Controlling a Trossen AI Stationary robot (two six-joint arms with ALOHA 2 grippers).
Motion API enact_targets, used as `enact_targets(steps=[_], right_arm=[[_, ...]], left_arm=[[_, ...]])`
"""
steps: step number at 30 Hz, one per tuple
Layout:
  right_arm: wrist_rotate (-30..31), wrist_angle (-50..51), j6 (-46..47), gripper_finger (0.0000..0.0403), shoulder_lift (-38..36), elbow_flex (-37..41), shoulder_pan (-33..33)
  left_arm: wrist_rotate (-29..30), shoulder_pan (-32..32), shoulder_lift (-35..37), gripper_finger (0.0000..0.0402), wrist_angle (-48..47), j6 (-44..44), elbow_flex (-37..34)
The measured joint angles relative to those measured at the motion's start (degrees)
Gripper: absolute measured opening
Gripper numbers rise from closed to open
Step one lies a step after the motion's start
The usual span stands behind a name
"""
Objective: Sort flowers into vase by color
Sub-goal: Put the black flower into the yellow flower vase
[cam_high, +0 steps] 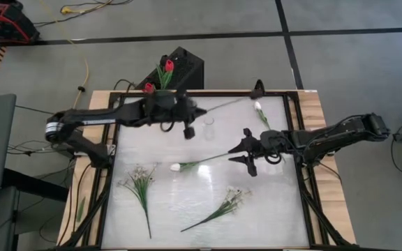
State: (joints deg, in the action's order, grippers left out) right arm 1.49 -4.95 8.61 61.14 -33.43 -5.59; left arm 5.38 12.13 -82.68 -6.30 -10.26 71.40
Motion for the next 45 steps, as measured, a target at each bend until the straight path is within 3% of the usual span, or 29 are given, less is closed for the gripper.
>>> enact_targets(steps=[4,9,13,19,28,39,45], right_arm=[[0.02,-0.78,0.15,0.0164,0.00,0.00,-1.57],[0.01,-3.02,0.02,0.0164,0.00,0.00,-3.40],[0.07,-5.72,0.06,0.0164,0.00,0.00,-4.94],[0.07,-11.73,-0.04,0.0164,0.02,0.00,-7.80],[0.05,-28.22,-6.01,0.0164,6.41,-0.04,-11.74],[0.05,-56.90,-12.11,0.0164,21.77,-0.04,-8.57],[-2.93,-59.87,-12.30,0.0165,27.07,-2.54,-4.79]], left_arm=[[1.93,-6.46,3.33,0.0000,-3.16,-0.46,0.00],[10.73,-15.10,7.05,0.0000,-3.67,-2.13,-2.26],[14.73,-20.39,10.72,0.0000,-0.87,-0.94,-6.40],[16.58,-26.35,14.66,0.0000,11.21,3.06,-16.06],[16.45,-31.65,15.40,0.0000,27.21,9.53,-27.02],[15.80,-34.40,15.13,0.0000,37.90,9.52,-34.79],[16.21,-33.24,15.11,0.0000,43.28,9.75,-38.51]])
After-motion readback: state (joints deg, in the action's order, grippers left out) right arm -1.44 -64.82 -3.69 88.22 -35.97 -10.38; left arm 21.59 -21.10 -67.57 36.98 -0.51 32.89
